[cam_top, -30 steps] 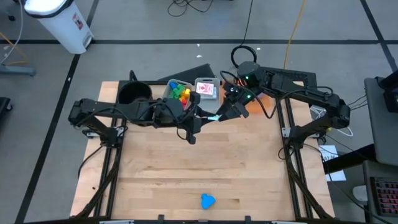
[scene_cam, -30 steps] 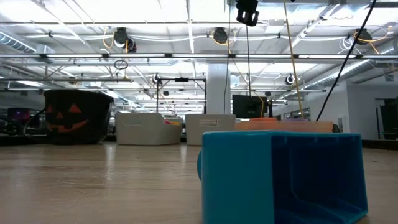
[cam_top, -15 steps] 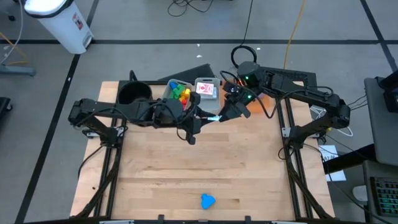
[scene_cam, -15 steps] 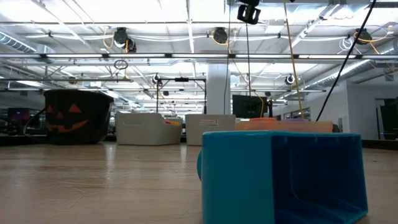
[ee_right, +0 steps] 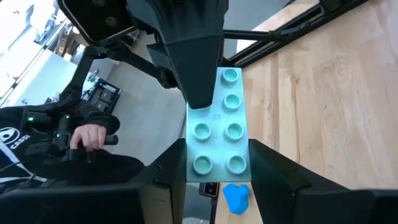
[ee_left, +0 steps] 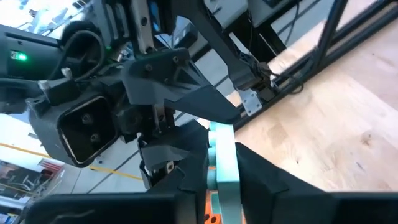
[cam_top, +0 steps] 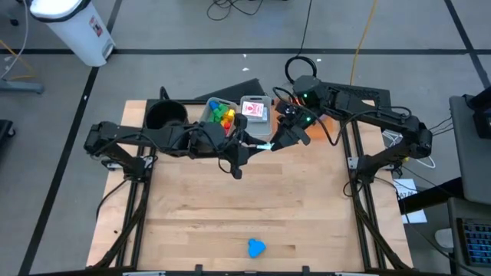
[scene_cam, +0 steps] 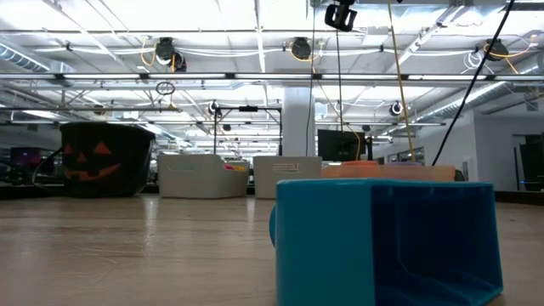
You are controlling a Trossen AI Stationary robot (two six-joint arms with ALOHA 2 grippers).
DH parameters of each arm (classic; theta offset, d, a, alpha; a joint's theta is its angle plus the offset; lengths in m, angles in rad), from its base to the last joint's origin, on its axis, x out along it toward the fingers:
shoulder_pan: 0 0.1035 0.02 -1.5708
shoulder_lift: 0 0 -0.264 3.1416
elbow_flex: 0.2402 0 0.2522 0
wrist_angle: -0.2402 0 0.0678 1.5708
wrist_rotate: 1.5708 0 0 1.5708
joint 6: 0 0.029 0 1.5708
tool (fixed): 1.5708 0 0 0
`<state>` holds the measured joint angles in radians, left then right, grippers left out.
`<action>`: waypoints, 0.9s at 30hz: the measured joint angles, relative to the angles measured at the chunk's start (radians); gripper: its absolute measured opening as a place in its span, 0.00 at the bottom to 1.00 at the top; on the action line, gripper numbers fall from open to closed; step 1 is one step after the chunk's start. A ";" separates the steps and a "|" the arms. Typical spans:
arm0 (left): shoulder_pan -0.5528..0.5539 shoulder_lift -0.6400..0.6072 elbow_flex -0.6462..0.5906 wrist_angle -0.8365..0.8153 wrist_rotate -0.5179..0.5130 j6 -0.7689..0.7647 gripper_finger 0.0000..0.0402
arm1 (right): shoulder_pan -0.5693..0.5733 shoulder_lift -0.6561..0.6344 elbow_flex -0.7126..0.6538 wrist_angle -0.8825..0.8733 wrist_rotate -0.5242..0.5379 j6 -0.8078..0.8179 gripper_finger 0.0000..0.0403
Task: Pick & Place Toys
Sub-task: Put the light blue game piece into the left gray bin
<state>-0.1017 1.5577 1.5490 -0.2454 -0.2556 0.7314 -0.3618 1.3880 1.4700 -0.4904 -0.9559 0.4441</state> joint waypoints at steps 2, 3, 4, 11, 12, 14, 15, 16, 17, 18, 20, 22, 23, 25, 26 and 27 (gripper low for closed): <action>-0.001 0.000 0.000 0.024 0.001 -0.009 0.24 | 0.000 0.000 0.001 0.006 0.001 -0.003 0.30; -0.001 0.000 0.000 0.035 0.002 -0.014 0.27 | 0.000 0.000 0.001 0.007 0.004 -0.003 0.30; -0.002 0.000 0.000 0.044 0.003 -0.020 0.30 | 0.000 0.000 0.001 0.006 0.006 -0.004 0.31; -0.009 0.000 0.000 0.116 -0.023 -0.103 0.45 | -0.003 0.001 0.000 0.000 0.014 -0.019 0.30; -0.014 -0.003 0.000 0.127 -0.037 -0.123 0.46 | -0.005 0.001 0.000 0.000 0.014 -0.022 0.30; -0.024 -0.018 0.000 0.123 -0.061 -0.188 0.48 | -0.005 0.001 0.000 -0.001 0.019 -0.030 0.30; -0.026 -0.026 0.000 0.125 -0.072 -0.238 0.49 | -0.005 0.001 0.000 -0.001 0.025 -0.036 0.30; -0.027 -0.037 0.000 0.121 -0.083 -0.294 0.49 | -0.005 0.001 0.000 0.000 0.040 -0.041 0.30; -0.027 -0.049 0.000 0.108 -0.088 -0.353 0.50 | -0.005 0.001 0.000 0.000 0.048 -0.048 0.30; -0.024 -0.059 0.000 0.100 -0.090 -0.412 0.50 | -0.002 0.001 0.000 0.000 0.063 -0.059 0.30; -0.009 -0.076 0.000 0.101 -0.078 -0.512 0.50 | 0.005 0.001 0.000 -0.002 0.093 -0.084 0.30; 0.008 -0.093 0.000 0.088 -0.026 -0.582 0.50 | 0.013 0.001 0.000 -0.001 0.130 -0.117 0.30; 0.018 -0.099 0.001 0.089 0.011 -0.601 0.50 | 0.019 0.001 0.000 -0.004 0.160 -0.139 0.30; 0.038 -0.107 0.002 0.069 0.085 -0.636 0.50 | 0.030 0.001 0.000 -0.020 0.232 -0.190 0.30; 0.046 -0.107 0.002 0.054 0.116 -0.657 0.50 | 0.037 0.001 0.000 -0.031 0.270 -0.219 0.30; 0.056 -0.106 0.002 0.037 0.145 -0.681 0.50 | 0.042 0.001 0.000 -0.045 0.307 -0.249 0.30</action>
<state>-0.0461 1.4521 1.5505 -0.2089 -0.1102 0.0504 -0.3195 1.3888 1.4704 -0.5350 -0.6487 0.1952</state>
